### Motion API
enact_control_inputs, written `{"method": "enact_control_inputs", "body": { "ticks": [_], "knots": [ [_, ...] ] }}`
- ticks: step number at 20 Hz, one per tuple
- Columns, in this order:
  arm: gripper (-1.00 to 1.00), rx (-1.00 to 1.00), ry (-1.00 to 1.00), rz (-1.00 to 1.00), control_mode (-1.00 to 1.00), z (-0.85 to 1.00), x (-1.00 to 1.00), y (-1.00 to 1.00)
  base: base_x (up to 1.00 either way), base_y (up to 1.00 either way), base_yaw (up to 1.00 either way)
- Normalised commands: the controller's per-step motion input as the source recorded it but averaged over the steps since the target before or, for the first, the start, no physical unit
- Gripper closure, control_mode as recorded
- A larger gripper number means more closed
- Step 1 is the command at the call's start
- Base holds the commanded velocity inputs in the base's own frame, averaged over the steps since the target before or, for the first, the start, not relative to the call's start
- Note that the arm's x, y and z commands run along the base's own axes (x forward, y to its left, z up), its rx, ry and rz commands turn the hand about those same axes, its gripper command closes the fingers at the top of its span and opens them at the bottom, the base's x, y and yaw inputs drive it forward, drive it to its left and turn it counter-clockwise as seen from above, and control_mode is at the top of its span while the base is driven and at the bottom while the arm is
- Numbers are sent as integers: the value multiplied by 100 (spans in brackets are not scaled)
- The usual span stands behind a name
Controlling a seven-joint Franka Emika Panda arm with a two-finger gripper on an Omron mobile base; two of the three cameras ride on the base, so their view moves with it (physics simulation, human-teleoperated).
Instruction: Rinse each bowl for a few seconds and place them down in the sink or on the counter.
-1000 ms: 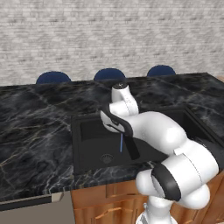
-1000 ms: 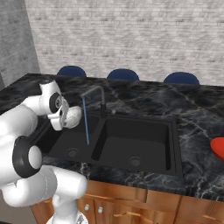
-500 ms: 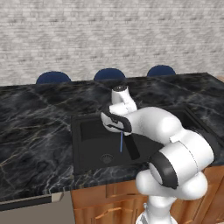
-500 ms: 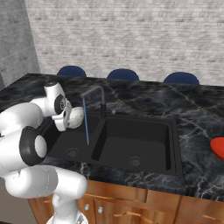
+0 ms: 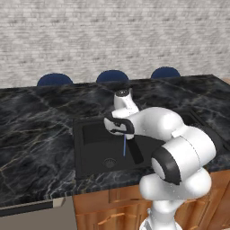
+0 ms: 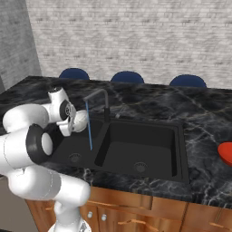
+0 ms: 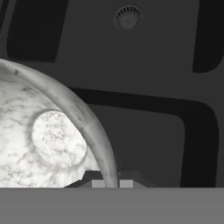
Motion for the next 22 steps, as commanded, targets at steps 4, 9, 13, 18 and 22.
{"method": "enact_control_inputs", "body": {
  "ticks": [4,9,13,18,22],
  "knots": [
    [100,0,-2,0,-100,-23,32,0,0,0,0],
    [100,0,-3,0,-100,-19,28,0,0,0,0],
    [100,0,-6,2,-100,-9,-8,5,0,0,0],
    [100,0,-7,1,-100,-16,-38,41,0,0,0],
    [100,0,-1,2,-100,1,-25,44,0,0,0]
  ]
}}
